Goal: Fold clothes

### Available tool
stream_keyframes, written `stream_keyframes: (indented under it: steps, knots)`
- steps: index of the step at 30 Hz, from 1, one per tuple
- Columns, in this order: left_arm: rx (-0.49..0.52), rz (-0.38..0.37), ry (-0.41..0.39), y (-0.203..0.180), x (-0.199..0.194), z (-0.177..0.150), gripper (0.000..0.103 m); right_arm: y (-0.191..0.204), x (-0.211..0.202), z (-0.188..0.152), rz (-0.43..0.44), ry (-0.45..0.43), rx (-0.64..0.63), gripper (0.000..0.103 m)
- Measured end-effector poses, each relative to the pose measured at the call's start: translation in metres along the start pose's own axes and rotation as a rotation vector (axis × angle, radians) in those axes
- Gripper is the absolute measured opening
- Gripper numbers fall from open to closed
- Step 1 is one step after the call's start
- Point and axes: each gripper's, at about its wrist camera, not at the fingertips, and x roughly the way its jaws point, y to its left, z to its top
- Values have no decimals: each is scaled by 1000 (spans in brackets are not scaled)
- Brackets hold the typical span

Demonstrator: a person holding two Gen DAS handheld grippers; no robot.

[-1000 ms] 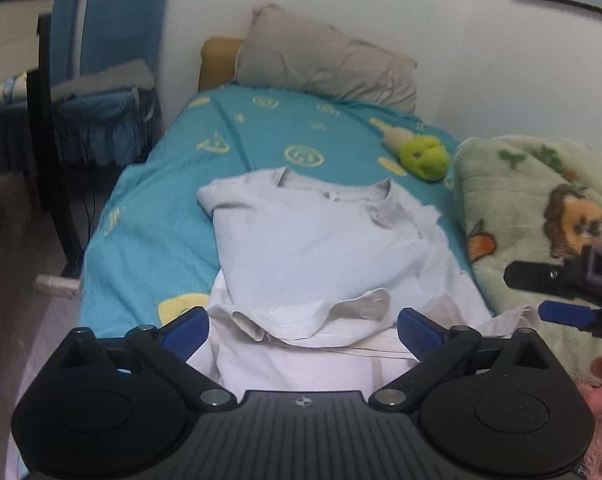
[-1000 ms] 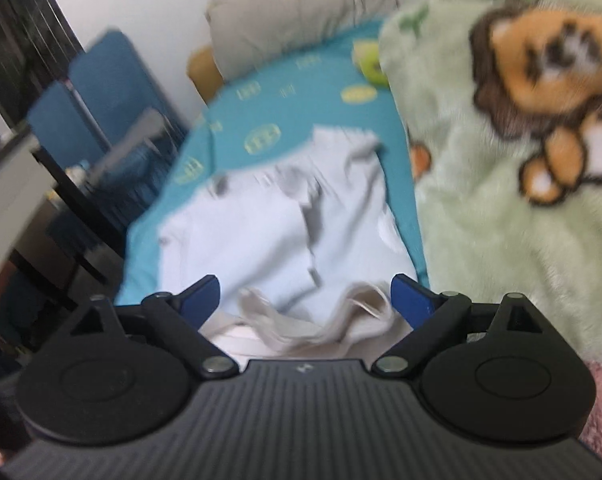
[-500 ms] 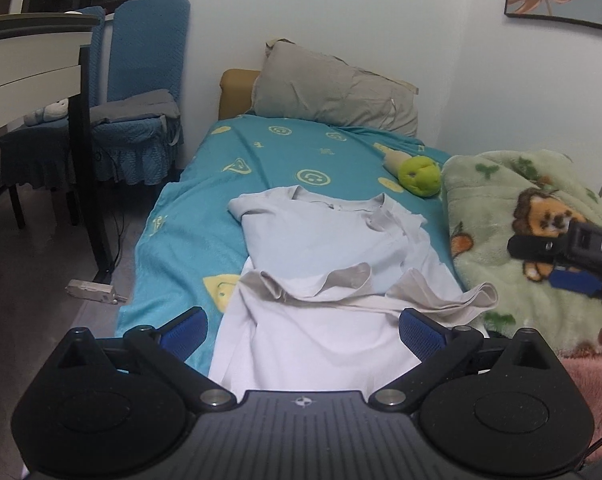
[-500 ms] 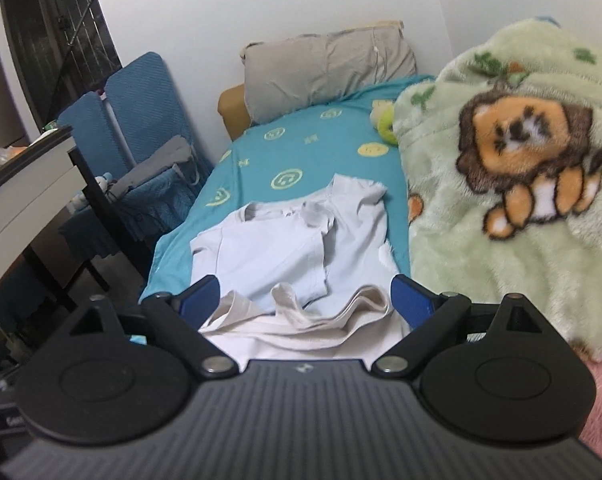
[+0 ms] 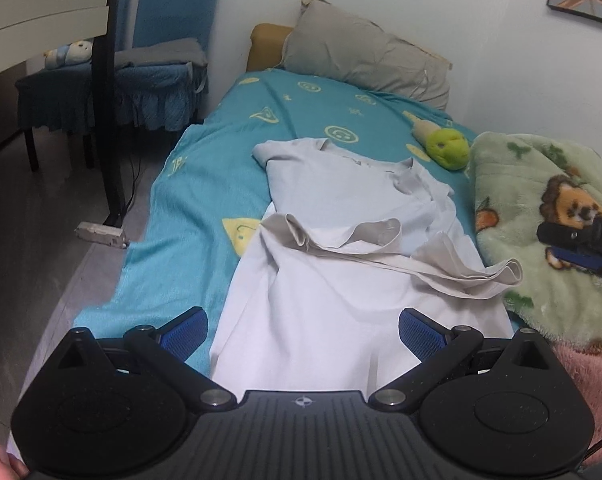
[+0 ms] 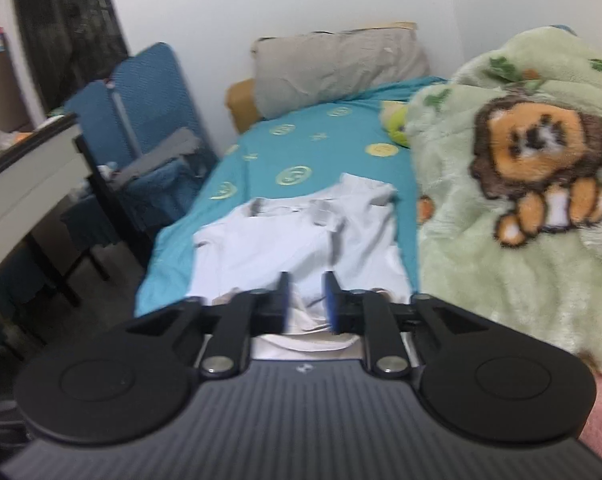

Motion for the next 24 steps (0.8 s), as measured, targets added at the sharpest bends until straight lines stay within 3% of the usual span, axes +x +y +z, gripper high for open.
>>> stream_keyframes:
  steps: [1, 2, 8, 14, 21, 24]
  knots:
    - [-3, 2, 4, 1, 0, 0, 103, 0, -2, 0, 6, -23, 6, 85]
    - [-5, 5, 8, 0, 0, 0, 103, -1, -4, 1, 13, -48, 12, 103]
    - [-14, 48, 81, 1, 11, -4, 103, 0, -1, -1, 13, -21, 14, 103]
    - [-188, -39, 179, 20, 19, -6, 103, -9, 4, -2, 7, 30, 71, 103]
    - [-354, -33, 353, 45, 44, -21, 99, -22, 13, -7, -16, 110, 151, 103]
    - [-432, -60, 352, 57, 45, -22, 100, -27, 15, -11, -10, 152, 184, 102]
